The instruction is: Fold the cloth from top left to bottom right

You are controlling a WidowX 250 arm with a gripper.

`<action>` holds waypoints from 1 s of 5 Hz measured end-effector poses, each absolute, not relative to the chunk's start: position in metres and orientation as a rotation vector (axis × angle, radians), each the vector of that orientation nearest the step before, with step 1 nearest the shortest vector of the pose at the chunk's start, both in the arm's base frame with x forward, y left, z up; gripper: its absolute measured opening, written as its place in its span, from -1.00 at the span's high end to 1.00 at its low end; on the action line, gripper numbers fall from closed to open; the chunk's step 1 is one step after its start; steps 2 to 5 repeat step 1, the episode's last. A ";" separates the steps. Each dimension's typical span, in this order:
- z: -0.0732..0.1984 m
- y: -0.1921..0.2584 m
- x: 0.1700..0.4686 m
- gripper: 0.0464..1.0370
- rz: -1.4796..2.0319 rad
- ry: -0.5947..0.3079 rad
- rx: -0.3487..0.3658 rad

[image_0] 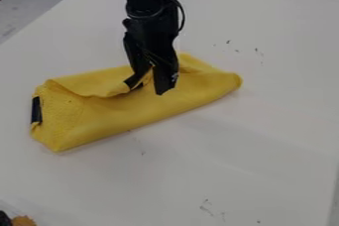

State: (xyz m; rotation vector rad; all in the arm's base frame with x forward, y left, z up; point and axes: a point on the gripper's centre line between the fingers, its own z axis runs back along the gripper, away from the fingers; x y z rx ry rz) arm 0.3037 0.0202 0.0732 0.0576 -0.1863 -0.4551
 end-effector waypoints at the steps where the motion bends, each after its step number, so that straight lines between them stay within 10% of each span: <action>1: 0.073 0.019 0.304 -0.93 -0.503 -0.193 0.043; 5: 0.073 0.019 0.304 -0.93 -0.503 -0.193 0.043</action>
